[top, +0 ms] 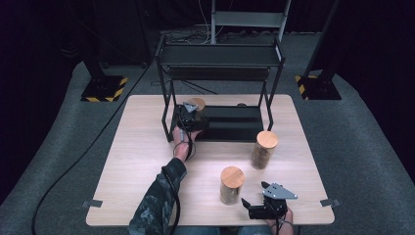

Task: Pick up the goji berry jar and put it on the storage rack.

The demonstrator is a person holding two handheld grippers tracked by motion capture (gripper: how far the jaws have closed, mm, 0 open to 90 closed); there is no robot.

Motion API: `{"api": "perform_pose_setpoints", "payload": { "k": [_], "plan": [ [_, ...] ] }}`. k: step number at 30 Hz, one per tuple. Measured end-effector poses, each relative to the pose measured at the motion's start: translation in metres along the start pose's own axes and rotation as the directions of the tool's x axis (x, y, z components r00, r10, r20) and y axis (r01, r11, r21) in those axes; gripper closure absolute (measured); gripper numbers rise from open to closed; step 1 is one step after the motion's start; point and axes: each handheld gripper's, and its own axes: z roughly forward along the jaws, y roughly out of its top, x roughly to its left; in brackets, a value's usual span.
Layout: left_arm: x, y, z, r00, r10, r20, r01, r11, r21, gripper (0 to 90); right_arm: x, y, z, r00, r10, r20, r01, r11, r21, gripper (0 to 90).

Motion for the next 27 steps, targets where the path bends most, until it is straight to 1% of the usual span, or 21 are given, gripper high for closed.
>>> {"api": "perform_pose_setpoints", "payload": {
  "k": [2,3,6,9,12,14,15,16,17,18,20,22,23,24,25,27],
  "plan": [
    [0.001,0.002,-0.001,0.9997,-0.013,0.02,0.012,0.9991,0.039,1.2,0.0,0.0,0.0,1.0,0.0,0.001,0.0,1.0,0.0,1.1],
    [0.001,0.003,-0.002,0.9998,-0.009,0.015,0.009,0.9985,0.055,0.5,0.0,0.0,0.0,1.0,0.0,0.002,0.0,1.0,0.0,1.1],
    [0.001,0.003,-0.007,0.9994,-0.009,0.033,0.006,0.9961,0.088,0.0,0.0,0.0,0.0,1.0,0.001,0.002,-0.001,1.0,0.0,1.2],
    [0.001,0.002,-0.015,0.9989,0.018,0.043,-0.023,0.9942,0.105,0.0,0.0,0.0,0.0,1.0,0.001,0.003,-0.001,1.0,-0.001,1.1],
    [0.001,-0.002,-0.025,0.9979,0.031,0.058,-0.036,0.9938,0.105,0.0,0.0,0.0,0.0,1.0,0.001,0.005,-0.001,1.0,-0.002,1.1],
    [-0.001,-0.006,-0.032,0.9963,0.048,0.071,-0.056,0.9923,0.11,0.0,0.0,0.0,0.0,1.0,0.001,0.006,-0.001,1.0,-0.003,1.1],
    [-0.001,-0.009,-0.035,0.9946,0.061,0.084,-0.07,0.9914,0.111,0.0,0.0,0.0,0.0,1.0,0.001,0.006,-0.001,1.0,-0.003,1.1],
    [-0.002,-0.011,-0.037,0.9922,0.075,0.099,-0.087,0.9889,0.121,0.0,0.0,0.0,0.0,1.0,0.001,0.007,-0.001,1.0,-0.003,1.1],
    [-0.003,-0.013,-0.041,0.9906,0.082,0.11,-0.095,0.9877,0.124,0.0,0.0,0.0,0.0,1.0,0.001,0.007,-0.001,1.0,-0.003,1.1],
    [-0.004,-0.017,-0.045,0.9883,0.093,0.121,-0.107,0.9874,0.116,0.0,0.0,0.0,0.0,1.0,0.0,0.007,0.0,1.0,-0.002,1.1],
    [-0.006,-0.022,-0.051,0.9836,0.112,0.141,-0.13,0.9844,0.119,0.0,0.0,0.0,0.0,1.0,0.0,0.007,0.0,1.0,-0.003,1.1],
    [-0.008,-0.03,-0.058,0.9799,0.123,0.157,-0.141,0.9835,0.113,0.0,0.0,0.0,0.0,1.0,0.001,0.007,-0.001,1.0,-0.002,1.1],
    [-0.01,-0.034,-0.061,0.9772,0.132,0.166,-0.153,0.9809,0.12,0.0,0.0,0.0,0.0,1.0,0.001,0.007,-0.001,1.0,-0.002,1.1],
    [-0.011,-0.038,-0.064,0.9744,0.146,0.171,-0.17,0.9762,0.135,0.0,0.0,0.0,0.0,1.0,0.002,0.007,-0.001,1.0,-0.003,1.1],
    [-0.012,-0.041,-0.066,0.9733,0.153,0.171,-0.178,0.9734,0.144,0.0,0.0,0.0,0.0,1.0,0.001,0.008,-0.001,1.0,-0.002,1.1],
    [-0.013,-0.05,-0.073,0.9692,0.164,0.184,-0.193,0.9687,0.156,0.0,0.0,0.0,0.0,1.0,0.001,0.008,-0.001,1.0,-0.002,1.1]
  ]
}}
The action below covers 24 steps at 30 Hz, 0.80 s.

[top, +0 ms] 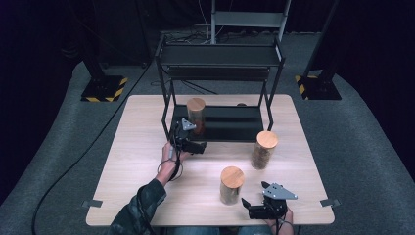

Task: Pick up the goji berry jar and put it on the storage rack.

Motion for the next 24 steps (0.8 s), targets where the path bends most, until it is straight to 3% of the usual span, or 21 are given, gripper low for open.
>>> {"api": "perform_pose_setpoints", "payload": {
  "k": [9,15,21,24],
  "plan": [
    [-0.003,-0.045,-0.024,0.9999,0.002,0.014,-0.003,0.9998,0.021,0.0,0.0,0.0,0.0,1.0,0.002,-0.001,-0.002,1.0,0.002,1.1],
    [0.002,-0.077,-0.038,0.9996,-0.028,-0.011,0.029,0.9982,0.053,0.0,0.0,0.0,0.0,1.0,0.002,0.0,-0.002,1.0,0.001,1.1],
    [0.01,-0.111,-0.052,0.9948,-0.102,-0.008,0.102,0.9914,0.082,0.0,0.0,0.0,0.001,1.0,0.006,0.0,-0.006,1.0,0.006,1.1],
    [0.012,-0.123,-0.057,0.9934,-0.113,-0.021,0.114,0.9889,0.095,0.0,0.0,0.0,0.001,1.0,0.004,0.002,-0.004,1.0,0.007,1.1]
  ]
}}
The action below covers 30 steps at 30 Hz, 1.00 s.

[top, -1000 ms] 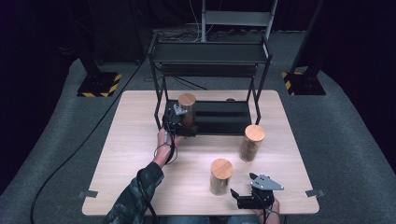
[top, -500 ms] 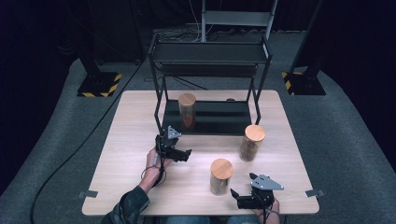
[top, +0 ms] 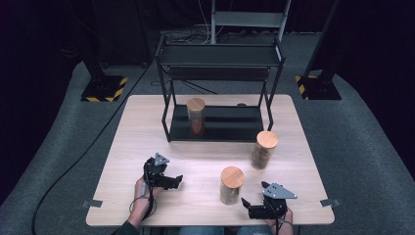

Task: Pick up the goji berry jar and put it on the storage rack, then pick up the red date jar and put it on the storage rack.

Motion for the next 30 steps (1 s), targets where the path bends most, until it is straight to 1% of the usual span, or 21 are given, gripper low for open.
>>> {"api": "perform_pose_setpoints", "payload": {
  "k": [1,2,4,6,9,13,17,19,21,24,26,30],
  "plan": [
    [0.001,-0.004,-0.002,0.9999,-0.001,-0.011,0.001,0.9999,-0.011,0.0,0.0,0.0,0.0,1.0,0.0,0.0,0.0,1.0,0.001,1.1],
    [0.001,-0.006,-0.004,0.9998,-0.004,-0.021,0.004,0.9999,-0.01,0.0,0.0,0.0,0.0,1.0,0.0,-0.001,0.0,1.0,0.002,1.1],
    [0.002,-0.011,-0.008,0.9996,-0.003,-0.028,0.003,0.9999,-0.014,0.0,0.0,0.0,0.0,1.0,0.0,-0.001,0.0,1.0,0.002,1.1],
    [0.002,-0.014,-0.009,0.9986,0.014,-0.051,-0.015,0.9998,-0.016,0.0,0.0,0.0,0.0,1.0,0.0,0.005,0.0,1.0,0.001,1.1],
    [0.003,-0.018,-0.01,0.9985,0.01,-0.055,-0.012,0.9994,-0.033,0.0,0.001,0.0,0.0,1.0,0.0,0.01,0.0,1.0,0.0,1.1],
    [0.005,-0.019,-0.011,0.9979,-0.001,-0.065,-0.001,0.9994,-0.035,0.0,0.001,0.0,0.0,0.9999,-0.004,0.011,0.004,1.0,0.002,1.1],
    [0.006,-0.019,-0.011,0.9977,-0.003,-0.067,0.001,0.9993,-0.037,0.0,0.001,0.0,0.0,0.9999,-0.004,0.015,0.004,1.0,0.001,1.1],
    [0.007,-0.019,-0.011,0.9968,-0.014,-0.078,0.011,0.9993,-0.036,0.0,0.001,0.0,0.0,0.9999,-0.004,0.016,0.004,1.0,-0.002,1.1],
    [0.007,-0.019,-0.011,0.9959,-0.024,-0.087,0.021,0.9991,-0.038,0.0,0.002,-0.001,0.0,0.9996,0.002,0.028,-0.001,1.0,-0.012,1.1],
    [0.007,-0.019,-0.011,0.9957,-0.026,-0.089,0.023,0.999,-0.038,0.0,0.002,-0.001,0.0,0.9994,-0.004,0.033,0.004,1.0,-0.01,1.1],
    [0.007,-0.019,-0.011,0.9957,-0.026,-0.089,0.022,0.999,-0.038,0.0,0.002,-0.001,-0.001,0.9995,-0.002,0.031,0.003,1.0,-0.013,1.1],
    [0.007,-0.019,-0.011,0.9955,-0.028,-0.091,0.025,0.9989,-0.039,0.0,0.003,-0.001,-0.001,0.9991,-0.007,0.042,0.008,1.0,-0.025,1.0]
  ]
}}
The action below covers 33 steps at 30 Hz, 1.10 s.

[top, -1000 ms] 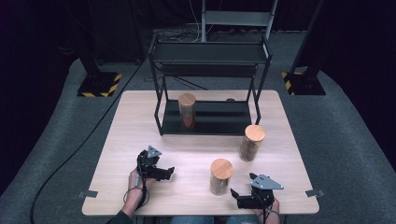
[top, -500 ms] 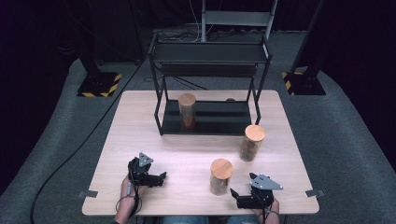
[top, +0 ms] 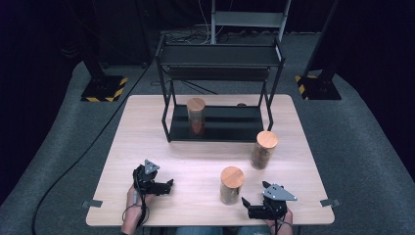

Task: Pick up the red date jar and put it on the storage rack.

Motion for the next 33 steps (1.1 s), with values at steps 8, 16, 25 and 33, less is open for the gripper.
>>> {"api": "perform_pose_setpoints", "payload": {
  "k": [8,16,25,33],
  "plan": [
    [0.0,0.0,0.0,1.0,-0.003,-0.004,0.003,1.0,0.002,0.0,0.002,0.001,-0.001,0.9999,-0.006,0.014,0.006,1.0,0.0,0.0],
    [0.0,0.0,0.0,1.0,-0.003,-0.005,0.003,1.0,0.002,0.0,0.02,0.0,-0.008,0.9995,-0.03,-0.005,0.03,1.0,-0.004,0.0],
    [0.0,0.0,0.0,1.0,-0.006,-0.006,0.006,1.0,0.002,0.0,0.052,0.024,-0.001,0.9943,-0.077,-0.074,0.072,0.995,-0.07,0.0],
    [0.0,0.0,0.0,1.0,-0.006,-0.006,0.006,1.0,0.002,0.0,0.063,0.037,0.02,0.9922,-0.103,-0.07,0.096,0.99,-0.099,0.0]
  ]
}}
